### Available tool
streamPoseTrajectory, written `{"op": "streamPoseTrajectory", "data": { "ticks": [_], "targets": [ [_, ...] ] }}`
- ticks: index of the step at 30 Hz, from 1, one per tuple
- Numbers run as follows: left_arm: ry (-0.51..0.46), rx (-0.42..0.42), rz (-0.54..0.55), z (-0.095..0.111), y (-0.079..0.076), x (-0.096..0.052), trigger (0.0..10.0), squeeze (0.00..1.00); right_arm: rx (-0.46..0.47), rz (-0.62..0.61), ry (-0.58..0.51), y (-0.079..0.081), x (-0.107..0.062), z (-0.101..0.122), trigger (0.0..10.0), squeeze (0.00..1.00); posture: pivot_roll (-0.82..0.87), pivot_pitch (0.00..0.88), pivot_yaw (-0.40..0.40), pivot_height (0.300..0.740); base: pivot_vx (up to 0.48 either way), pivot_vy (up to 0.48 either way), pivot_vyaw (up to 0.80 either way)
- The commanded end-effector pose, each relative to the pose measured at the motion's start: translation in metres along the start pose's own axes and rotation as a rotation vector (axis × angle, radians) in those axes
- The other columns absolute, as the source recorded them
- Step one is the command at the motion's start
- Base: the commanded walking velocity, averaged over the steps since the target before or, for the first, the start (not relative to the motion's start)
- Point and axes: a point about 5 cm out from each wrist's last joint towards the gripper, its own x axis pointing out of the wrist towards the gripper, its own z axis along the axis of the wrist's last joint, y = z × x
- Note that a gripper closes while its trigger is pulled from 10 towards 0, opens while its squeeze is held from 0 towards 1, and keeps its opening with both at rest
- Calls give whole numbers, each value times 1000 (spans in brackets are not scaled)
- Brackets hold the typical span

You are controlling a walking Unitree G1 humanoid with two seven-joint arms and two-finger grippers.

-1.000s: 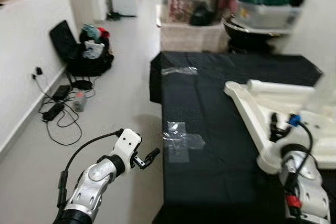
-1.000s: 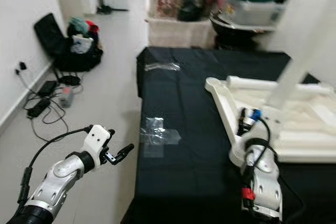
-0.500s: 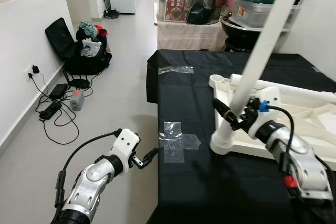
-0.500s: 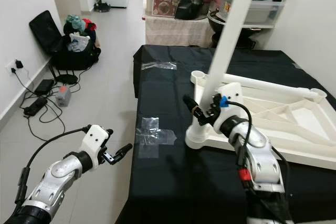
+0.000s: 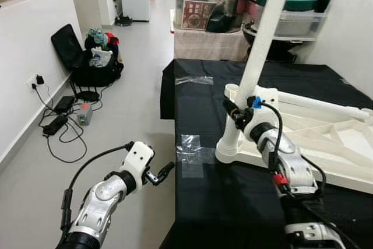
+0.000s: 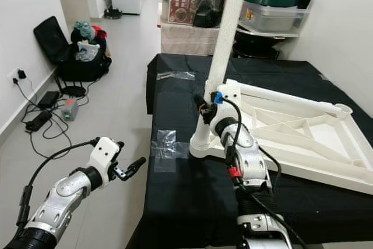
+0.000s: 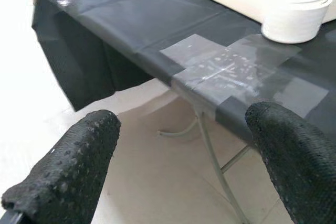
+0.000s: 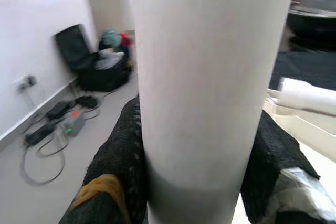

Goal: Building children table

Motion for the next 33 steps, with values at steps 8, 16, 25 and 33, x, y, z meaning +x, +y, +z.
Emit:
{"op": "streamPoseTrajectory", "data": {
  "ticks": [8, 16, 25, 33],
  "targets": [
    [35, -5, -5, -10, -6, -2, 10000, 0, -1, -621, 209, -90, -82, -62, 0, 0, 21, 0, -54, 740, 0, 0, 0],
    [39, 5, -12, -7, -4, 3, 10000, 0, -36, -776, 209, -102, -107, -57, 0, 0, 7, 0, -39, 740, 0, 0, 0],
    [35, 10, 6, -7, 1, 0, 10000, 0, -44, -328, -35, -57, -56, -3, 10000, 0, 41, 0, -64, 740, 0, 0, 0],
    [35, 7, 10, -8, 1, -1, 10000, 0, -110, 142, -147, -46, -31, 36, 10000, 0, 54, 0, -70, 740, 0, 0, 0]
  ]
}}
